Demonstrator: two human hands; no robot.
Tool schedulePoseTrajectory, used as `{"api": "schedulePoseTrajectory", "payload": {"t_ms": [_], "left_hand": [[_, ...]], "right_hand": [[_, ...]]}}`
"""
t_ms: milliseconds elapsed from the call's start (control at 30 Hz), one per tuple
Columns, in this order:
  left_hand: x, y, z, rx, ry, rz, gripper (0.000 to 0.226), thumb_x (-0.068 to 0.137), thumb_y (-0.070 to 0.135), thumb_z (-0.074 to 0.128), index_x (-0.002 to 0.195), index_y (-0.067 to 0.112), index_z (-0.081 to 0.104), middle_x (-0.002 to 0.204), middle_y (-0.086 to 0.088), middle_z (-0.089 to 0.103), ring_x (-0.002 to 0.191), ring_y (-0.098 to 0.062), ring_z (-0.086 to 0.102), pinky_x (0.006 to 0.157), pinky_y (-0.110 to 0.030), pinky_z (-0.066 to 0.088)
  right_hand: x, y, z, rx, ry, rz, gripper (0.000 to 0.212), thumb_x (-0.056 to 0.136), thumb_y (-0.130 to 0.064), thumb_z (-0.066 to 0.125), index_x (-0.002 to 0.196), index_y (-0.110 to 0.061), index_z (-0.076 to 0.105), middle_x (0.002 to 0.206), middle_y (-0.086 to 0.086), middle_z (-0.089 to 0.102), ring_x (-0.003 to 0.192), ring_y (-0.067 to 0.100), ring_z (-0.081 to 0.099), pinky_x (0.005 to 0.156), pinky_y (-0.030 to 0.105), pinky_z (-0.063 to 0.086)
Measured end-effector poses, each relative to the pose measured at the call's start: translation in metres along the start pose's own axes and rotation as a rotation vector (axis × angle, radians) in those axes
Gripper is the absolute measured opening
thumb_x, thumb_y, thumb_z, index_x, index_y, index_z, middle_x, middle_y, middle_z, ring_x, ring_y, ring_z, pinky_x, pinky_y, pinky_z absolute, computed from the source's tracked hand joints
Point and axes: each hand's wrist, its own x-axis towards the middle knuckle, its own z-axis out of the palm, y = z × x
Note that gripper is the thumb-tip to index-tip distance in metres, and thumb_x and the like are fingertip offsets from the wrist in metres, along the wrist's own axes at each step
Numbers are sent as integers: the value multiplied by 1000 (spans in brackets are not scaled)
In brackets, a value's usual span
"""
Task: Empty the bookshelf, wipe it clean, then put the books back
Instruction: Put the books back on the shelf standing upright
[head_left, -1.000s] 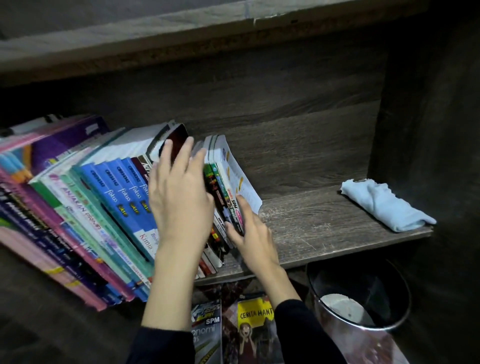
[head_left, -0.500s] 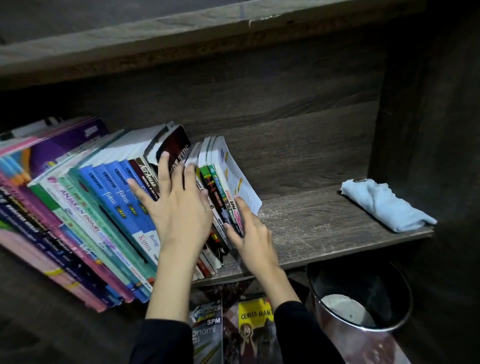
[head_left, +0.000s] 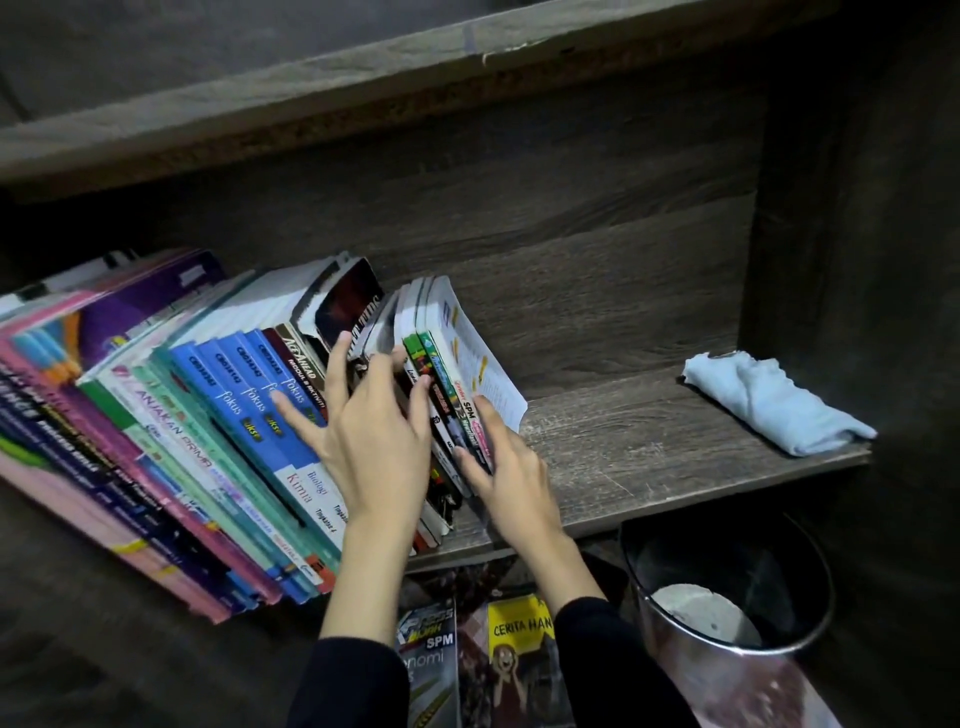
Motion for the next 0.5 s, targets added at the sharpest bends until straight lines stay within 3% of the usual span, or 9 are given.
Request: {"api": "schedulePoseTrajectory", "payload": {"t_ms": [233,367,433,500], "left_hand": [[3,10,9,-45,71,-130,14,78,19,72,90,16,65,81,1,71,126,-22,47,107,-63,4],[3,18,7,-183,111,-214,14,72,15,73,85,15,65,82,14,57,120,-22,52,107,-54,1],[4,19,2,-263,89,-276,14,75,18,70,86,18,62,82,18,54,109,-18,57,112,-48,-1],[5,20,-7,-347,71,-332,15,78,19,67,90,22,59,82,19,56,92,-11,60,116,-43,6]], "right_hand": [[1,4,0,-4,12,-29,63,97,-39,48,151,-36,15,138,4,52,114,30,56,89,39,46],[2,11,-2,34,30,-16,63,94,-42,53,148,-41,20,117,12,65,98,33,62,80,36,46],[3,18,-3,58,52,-5,64,90,-48,54,146,-46,23,104,13,69,91,31,64,77,35,48],[5,22,-2,69,58,1,64,87,-54,54,145,-48,26,106,10,70,93,27,65,80,35,52]]}}
